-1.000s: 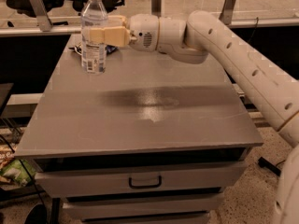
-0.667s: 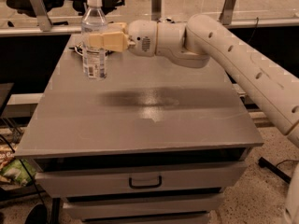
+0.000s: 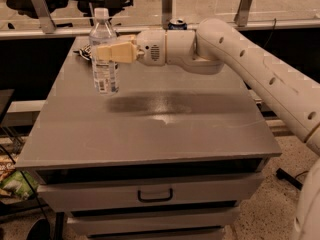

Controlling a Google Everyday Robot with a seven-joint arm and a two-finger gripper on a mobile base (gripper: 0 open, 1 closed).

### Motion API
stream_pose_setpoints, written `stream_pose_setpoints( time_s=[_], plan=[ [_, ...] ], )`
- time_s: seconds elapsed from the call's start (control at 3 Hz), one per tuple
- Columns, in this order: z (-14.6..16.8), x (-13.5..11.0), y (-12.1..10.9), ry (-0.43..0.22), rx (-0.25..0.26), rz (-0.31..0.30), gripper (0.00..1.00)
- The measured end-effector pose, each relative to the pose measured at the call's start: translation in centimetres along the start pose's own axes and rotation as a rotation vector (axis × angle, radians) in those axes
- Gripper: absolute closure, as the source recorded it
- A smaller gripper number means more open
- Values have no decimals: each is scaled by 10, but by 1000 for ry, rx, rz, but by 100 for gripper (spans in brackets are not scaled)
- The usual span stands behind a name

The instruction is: Place blue plastic bottle upright

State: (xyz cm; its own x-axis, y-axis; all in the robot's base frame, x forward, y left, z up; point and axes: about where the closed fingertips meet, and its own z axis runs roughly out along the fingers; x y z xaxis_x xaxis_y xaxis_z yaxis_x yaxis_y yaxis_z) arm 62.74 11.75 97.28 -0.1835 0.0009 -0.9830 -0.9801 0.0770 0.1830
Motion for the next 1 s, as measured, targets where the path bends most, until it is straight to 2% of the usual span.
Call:
stream_pose_setpoints(
  time_s=[0.67,1.0],
  plan=[
    [2,14,-5,127,3,-23,100],
    [0,22,-6,155,1,-55,100]
  ],
)
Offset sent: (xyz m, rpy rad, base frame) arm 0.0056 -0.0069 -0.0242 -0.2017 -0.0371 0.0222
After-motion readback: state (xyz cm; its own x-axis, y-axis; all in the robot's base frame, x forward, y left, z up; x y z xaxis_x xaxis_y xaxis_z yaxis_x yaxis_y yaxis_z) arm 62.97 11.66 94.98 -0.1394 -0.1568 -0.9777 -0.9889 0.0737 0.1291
